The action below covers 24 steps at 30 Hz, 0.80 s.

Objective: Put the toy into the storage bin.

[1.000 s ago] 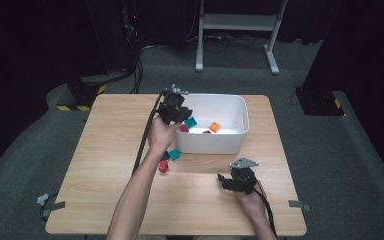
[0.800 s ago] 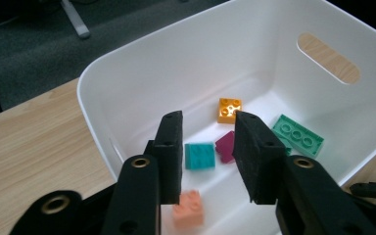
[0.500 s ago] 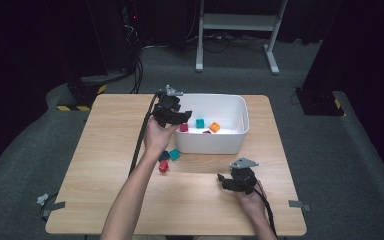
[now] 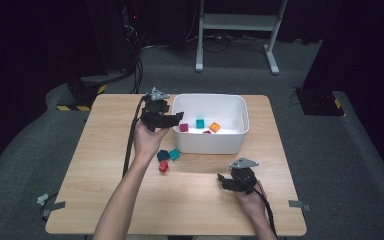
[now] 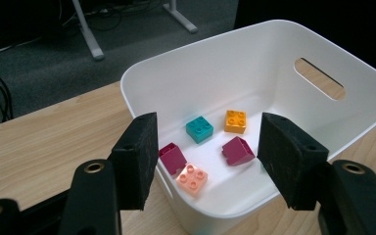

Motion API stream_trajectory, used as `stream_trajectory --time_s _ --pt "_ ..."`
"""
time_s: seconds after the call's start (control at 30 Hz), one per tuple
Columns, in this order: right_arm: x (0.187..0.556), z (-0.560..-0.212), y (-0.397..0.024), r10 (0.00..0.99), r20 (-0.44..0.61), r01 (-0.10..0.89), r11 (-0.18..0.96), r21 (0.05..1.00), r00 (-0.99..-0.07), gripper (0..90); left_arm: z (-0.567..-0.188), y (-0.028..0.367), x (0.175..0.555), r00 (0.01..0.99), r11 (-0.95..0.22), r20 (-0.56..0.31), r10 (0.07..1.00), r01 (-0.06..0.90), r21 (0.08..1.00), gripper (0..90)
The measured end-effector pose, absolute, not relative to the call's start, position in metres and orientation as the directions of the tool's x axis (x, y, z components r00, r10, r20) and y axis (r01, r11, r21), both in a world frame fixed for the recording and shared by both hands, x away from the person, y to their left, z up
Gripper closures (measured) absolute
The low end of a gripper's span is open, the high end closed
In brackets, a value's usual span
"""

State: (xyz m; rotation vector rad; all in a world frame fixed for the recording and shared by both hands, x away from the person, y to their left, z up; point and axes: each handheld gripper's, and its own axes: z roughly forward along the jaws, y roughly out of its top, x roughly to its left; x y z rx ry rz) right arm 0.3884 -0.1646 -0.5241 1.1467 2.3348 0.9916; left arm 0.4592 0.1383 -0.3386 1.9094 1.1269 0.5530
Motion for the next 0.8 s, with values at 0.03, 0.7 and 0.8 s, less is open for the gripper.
stream_trajectory --time_s 0.03,0.7,0.8 --pt "0.388 -0.524 -0.165 0.794 -0.009 0.545 0.426 0.723 -0.608 31.4 -0.339 0.140 0.458 0.499 -0.248 -0.041 0.866 0.499 0.830 39.9" --pt "0.388 -0.524 -0.165 0.794 -0.010 0.545 0.426 0.723 -0.608 31.4 -0.360 0.173 0.414 0.481 -0.245 -0.025 0.876 0.490 0.836 36.8" --pt "0.388 -0.524 -0.165 0.794 -0.009 0.545 0.426 0.722 -0.608 31.4 -0.367 0.178 0.407 0.476 -0.244 -0.025 0.879 0.494 0.835 36.5"
